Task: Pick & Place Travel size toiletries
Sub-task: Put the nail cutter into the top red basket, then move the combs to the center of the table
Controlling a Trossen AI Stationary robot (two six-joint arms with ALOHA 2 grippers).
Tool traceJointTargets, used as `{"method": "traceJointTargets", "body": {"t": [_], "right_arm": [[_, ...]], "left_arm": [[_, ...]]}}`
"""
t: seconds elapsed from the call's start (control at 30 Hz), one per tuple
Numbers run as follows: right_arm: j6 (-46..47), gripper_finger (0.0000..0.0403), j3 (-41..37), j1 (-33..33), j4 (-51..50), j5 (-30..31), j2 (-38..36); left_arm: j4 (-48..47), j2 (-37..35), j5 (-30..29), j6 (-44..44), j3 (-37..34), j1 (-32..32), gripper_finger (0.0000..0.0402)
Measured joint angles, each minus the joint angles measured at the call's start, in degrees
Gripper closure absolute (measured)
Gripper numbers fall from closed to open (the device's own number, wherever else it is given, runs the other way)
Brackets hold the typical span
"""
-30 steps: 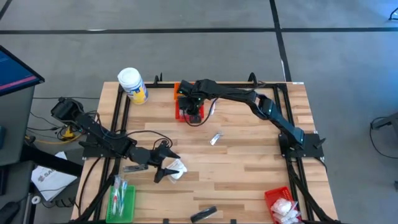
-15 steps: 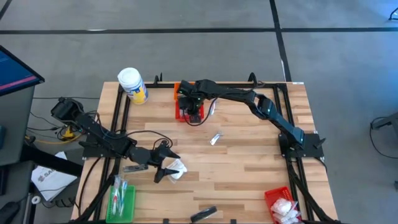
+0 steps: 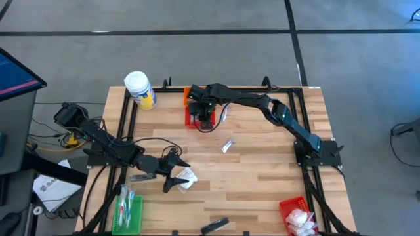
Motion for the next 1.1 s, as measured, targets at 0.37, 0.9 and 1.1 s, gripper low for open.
{"method": "traceJointTargets", "body": {"t": [0.37, 0.9, 1.1], "right_arm": [[0.7, 0.0326, -0.4, -1.1, -2.3, -0.2, 1.0], [2.6, 0.0235, -0.4, 0.5, -2.8, 1.4, 1.0], [2.2, 0.0195, -0.4, 1.5, -6.5, 5.0, -0.9]], "left_arm": [[0.3, 0.0, 0.0, 0.0, 0.0, -0.3, 0.0082], [0.2, 0.0, 0.0, 0.0, 0.0, -0.3, 0.0082], [0.2, 0.0, 0.0, 0.0, 0.0, -0.3, 0.0082]]}}
